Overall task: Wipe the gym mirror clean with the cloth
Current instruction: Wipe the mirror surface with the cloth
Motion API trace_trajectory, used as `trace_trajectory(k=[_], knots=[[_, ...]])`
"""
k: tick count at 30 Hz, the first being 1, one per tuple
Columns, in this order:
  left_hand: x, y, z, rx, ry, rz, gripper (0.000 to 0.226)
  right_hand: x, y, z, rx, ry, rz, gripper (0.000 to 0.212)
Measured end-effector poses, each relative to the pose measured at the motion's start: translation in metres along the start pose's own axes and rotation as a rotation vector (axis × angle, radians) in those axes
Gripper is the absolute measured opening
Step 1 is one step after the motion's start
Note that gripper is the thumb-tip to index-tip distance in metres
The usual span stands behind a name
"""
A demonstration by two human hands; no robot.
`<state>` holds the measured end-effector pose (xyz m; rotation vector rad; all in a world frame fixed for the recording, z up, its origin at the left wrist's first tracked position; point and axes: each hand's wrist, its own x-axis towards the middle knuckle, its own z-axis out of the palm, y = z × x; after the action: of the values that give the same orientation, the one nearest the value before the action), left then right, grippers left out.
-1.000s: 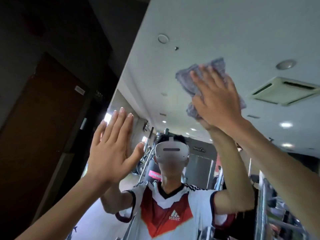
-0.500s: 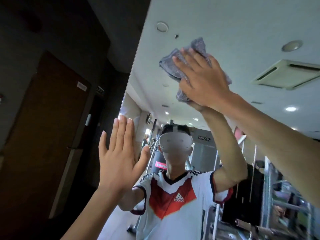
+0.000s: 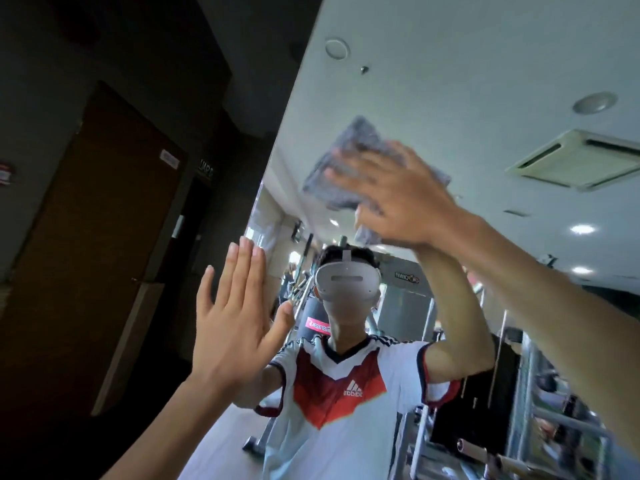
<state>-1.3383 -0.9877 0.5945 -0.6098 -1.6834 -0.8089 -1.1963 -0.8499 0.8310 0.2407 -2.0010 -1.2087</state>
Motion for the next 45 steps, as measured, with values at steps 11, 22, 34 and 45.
trace_trajectory(k=[11,22,34,45], knots=[[-0.026,-0.006,0.001,0.018,-0.003,-0.035,0.074,-0.021,-0.127,0.031,-0.009,0.070,-0.121,0.060],[-0.028,-0.004,0.003,0.008,0.035,-0.048,0.073,0.015,-0.126,0.029,-0.016,0.205,0.465,0.064],[-0.028,-0.002,-0.001,0.048,0.001,-0.033,0.079,0.000,-0.076,0.025,-0.004,0.246,0.552,0.063],[-0.034,0.002,-0.006,0.064,-0.066,-0.033,0.086,-0.100,-0.083,0.035,-0.032,0.124,0.113,0.062]])
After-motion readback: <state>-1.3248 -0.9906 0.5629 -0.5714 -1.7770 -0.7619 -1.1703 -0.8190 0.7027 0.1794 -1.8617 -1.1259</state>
